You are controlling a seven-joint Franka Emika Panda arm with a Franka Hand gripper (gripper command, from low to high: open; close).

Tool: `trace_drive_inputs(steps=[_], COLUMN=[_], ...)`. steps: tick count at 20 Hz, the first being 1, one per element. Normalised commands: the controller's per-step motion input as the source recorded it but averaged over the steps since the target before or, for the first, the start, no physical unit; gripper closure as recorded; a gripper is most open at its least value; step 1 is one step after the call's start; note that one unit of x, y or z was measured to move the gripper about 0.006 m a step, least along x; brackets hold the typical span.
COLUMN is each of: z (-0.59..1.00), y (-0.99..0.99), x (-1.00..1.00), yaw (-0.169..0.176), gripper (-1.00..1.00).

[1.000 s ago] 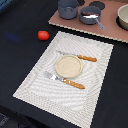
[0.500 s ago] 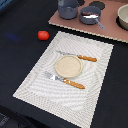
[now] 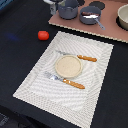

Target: Place the fish, sausage, and tomato into the frying pan.

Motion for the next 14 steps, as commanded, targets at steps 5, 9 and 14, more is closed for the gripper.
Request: trace_drive_inputs(steps=[5, 9, 14], z=[-0.33, -0.41, -0.57], y=[-0.31, -0.34, -0.34], x=[-0.64, -0.62, -0.62], yaw=[0.056, 0.048, 0.042], gripper=[-1.0, -1.0, -1.0])
